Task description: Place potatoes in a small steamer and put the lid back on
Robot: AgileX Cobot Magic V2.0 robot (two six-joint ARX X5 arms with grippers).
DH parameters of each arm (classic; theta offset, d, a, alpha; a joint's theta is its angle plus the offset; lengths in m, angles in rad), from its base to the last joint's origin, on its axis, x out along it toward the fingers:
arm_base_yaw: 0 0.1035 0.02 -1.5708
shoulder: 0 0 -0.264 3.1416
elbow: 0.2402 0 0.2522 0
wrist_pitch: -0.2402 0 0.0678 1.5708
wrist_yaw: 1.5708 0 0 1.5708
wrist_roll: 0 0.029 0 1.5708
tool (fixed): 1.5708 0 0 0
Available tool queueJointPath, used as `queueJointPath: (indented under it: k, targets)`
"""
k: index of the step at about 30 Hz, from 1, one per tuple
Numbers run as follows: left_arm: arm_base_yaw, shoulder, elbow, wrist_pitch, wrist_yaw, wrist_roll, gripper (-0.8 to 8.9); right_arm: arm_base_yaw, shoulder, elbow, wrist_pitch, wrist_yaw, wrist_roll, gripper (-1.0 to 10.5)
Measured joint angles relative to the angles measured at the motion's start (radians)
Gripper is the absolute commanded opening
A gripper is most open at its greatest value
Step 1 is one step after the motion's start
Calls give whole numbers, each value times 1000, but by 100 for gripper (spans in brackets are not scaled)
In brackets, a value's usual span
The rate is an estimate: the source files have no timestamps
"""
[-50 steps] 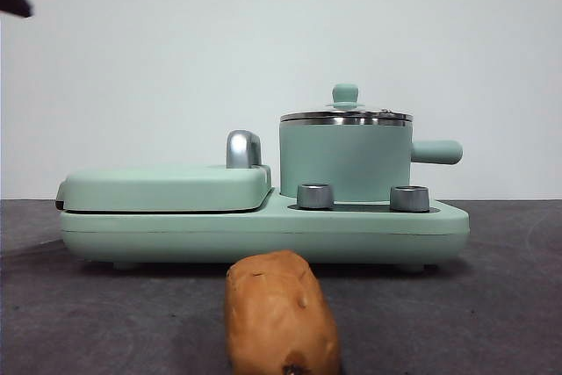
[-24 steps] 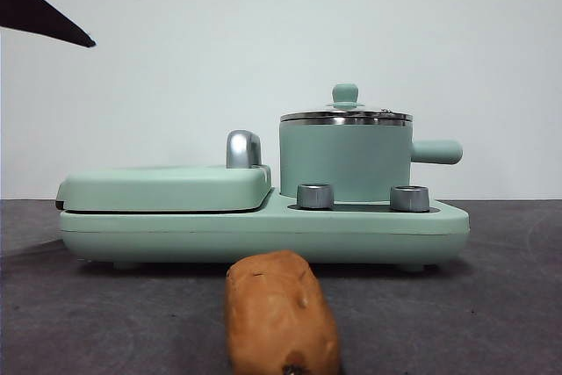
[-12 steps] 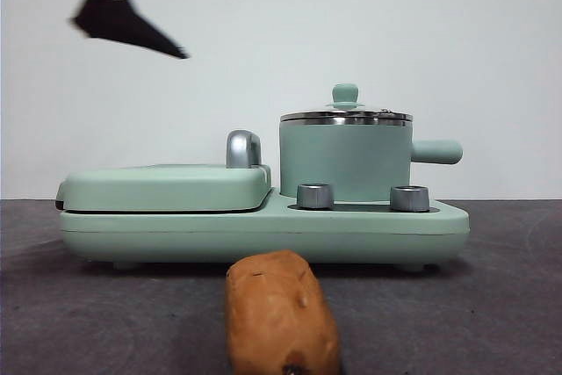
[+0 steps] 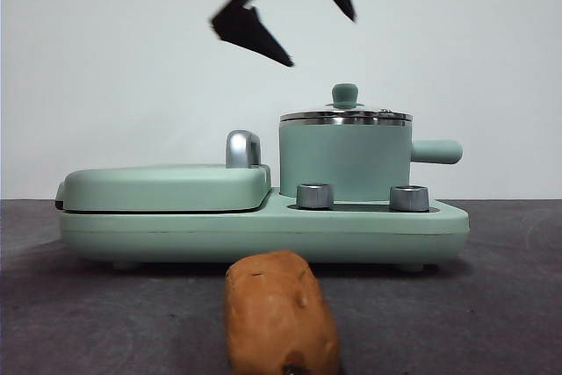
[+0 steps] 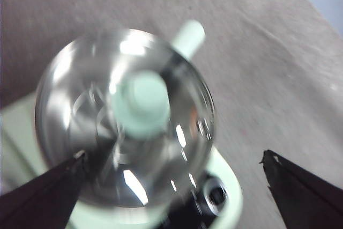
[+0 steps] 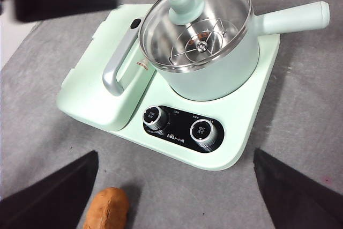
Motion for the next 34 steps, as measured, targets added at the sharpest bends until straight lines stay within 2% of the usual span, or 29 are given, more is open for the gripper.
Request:
queueJointPath:
  k: [3,5,7,11,17,21,28,34]
  targets:
    - [-27,115,161,-35,-77,6,526,0,0,0,0,0,0,465]
    - [-50,191,261,-34,-167,15,526,0,0,0,0,-10,0,465]
    - [-63,237,294,-8,-226,29,526,0,0,0,0,-19,0,465]
    - [-64,274,294,-14,-237,40,467,0,0,0,0,-19,0,465]
    - [-83,275,294,-49,-274,48,461,0,0,0,0,-19,0,465]
    - [-92,275,294,-51,-318,67,421,0,0,0,0,-19,0,465]
    - [-93,275,294,-82,-325,74,391,0,0,0,0,-18,0,465]
    - [-105,275,294,-84,-325,74,241,0,0,0,0,-18,0,465]
